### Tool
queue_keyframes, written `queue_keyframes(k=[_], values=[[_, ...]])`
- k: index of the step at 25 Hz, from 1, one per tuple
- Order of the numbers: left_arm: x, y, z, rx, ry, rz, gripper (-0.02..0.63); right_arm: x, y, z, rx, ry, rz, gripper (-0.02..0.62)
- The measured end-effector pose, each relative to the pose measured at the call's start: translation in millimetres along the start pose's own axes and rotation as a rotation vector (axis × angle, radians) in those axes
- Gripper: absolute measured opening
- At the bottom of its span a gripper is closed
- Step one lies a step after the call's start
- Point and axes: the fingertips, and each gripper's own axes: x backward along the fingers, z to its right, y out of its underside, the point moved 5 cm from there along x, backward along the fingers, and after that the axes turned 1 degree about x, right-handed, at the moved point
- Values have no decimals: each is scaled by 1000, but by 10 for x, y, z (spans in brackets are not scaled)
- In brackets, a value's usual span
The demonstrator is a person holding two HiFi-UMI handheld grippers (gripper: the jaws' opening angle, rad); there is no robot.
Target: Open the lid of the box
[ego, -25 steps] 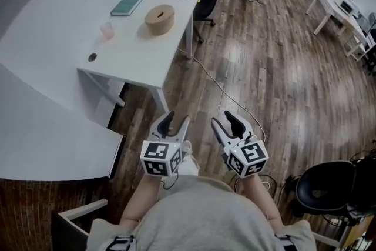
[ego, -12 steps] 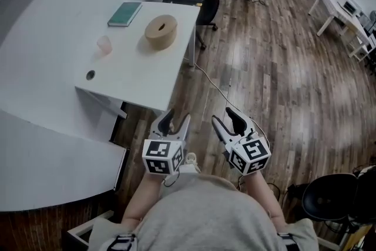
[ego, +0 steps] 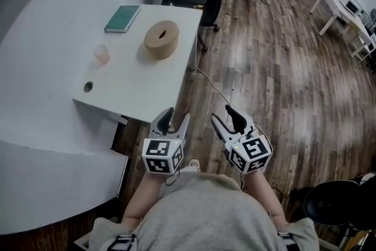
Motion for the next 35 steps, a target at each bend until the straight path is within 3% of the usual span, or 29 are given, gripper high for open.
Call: queue_keyframes(k=[14, 35], values=[[-505, -146, -339, 18, -66, -24, 190, -614, -62, 355, -20, -58, -18, 216], [-1918, -863, -605, 120, -346, 77, 190, -2105, -695, 1636, 87, -379, -46, 215]])
